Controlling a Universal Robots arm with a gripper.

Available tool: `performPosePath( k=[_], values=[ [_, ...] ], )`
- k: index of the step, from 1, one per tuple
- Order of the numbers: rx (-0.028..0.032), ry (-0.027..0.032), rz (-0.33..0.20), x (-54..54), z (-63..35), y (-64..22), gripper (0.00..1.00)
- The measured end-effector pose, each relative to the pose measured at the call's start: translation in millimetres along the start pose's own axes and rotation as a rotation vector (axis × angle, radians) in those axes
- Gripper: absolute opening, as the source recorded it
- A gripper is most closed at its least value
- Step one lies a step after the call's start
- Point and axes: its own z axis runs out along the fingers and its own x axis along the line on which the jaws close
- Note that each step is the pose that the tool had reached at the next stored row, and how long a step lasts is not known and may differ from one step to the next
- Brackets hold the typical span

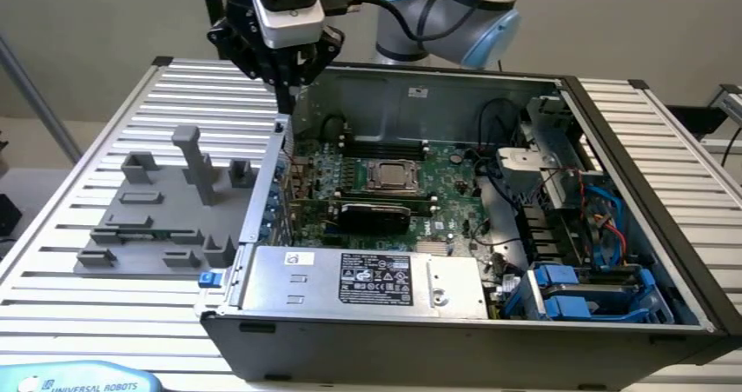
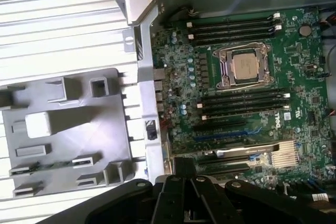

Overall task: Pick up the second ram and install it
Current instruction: 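Reach for the second ram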

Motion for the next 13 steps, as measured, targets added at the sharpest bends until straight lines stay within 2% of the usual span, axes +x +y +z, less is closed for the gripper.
performPosePath(
  k=[13],
  values=[
    [0.0000,0.0000,0.000,58.1,2.0,-11.9,0.11]
  ],
)
